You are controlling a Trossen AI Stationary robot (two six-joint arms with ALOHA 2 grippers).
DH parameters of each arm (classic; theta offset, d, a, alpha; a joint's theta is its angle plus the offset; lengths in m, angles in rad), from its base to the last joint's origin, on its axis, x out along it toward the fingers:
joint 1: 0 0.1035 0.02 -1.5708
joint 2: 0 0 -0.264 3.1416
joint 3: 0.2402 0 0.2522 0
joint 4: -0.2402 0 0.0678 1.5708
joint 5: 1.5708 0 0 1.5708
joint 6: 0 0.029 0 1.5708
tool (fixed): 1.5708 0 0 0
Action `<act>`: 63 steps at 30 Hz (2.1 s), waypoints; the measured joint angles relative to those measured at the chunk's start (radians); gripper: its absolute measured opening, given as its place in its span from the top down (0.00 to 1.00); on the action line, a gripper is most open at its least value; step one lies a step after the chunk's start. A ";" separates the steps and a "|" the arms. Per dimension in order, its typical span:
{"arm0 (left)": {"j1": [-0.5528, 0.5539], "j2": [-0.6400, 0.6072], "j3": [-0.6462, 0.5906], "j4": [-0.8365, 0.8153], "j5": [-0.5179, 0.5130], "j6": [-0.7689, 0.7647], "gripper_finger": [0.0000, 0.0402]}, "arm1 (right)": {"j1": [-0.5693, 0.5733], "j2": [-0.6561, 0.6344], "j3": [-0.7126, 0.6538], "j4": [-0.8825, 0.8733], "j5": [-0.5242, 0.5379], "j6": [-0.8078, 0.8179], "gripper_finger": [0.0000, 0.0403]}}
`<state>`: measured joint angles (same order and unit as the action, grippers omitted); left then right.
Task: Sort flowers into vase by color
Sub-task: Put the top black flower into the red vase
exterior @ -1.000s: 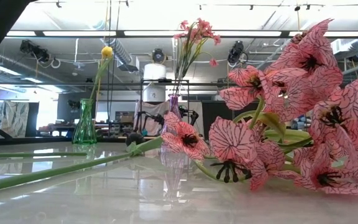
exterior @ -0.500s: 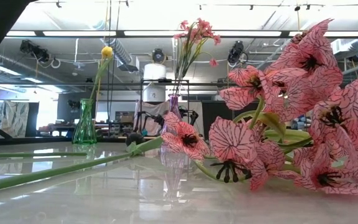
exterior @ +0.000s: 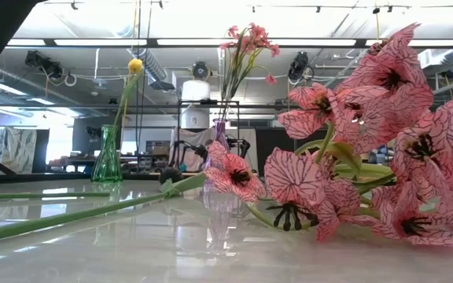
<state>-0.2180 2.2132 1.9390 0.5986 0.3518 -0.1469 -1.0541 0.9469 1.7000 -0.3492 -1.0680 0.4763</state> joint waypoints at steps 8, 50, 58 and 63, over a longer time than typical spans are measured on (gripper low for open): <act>0.002 0.011 0.000 0.064 -0.023 0.003 0.98 | 0.000 0.000 0.000 0.001 0.000 0.000 0.51; -0.044 0.172 0.067 0.263 -0.157 -0.044 0.98 | 0.000 0.000 0.000 0.004 0.000 0.000 0.51; -0.043 0.176 0.065 0.213 -0.157 -0.041 0.98 | 0.000 0.000 0.000 0.003 0.000 0.000 0.51; -0.043 0.176 0.065 0.190 -0.157 -0.018 0.98 | 0.000 0.000 0.000 0.003 0.000 0.000 0.51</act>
<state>-0.2610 2.3890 2.0045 0.7883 0.1946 -0.1649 -1.0541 0.9470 1.6997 -0.3458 -1.0679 0.4763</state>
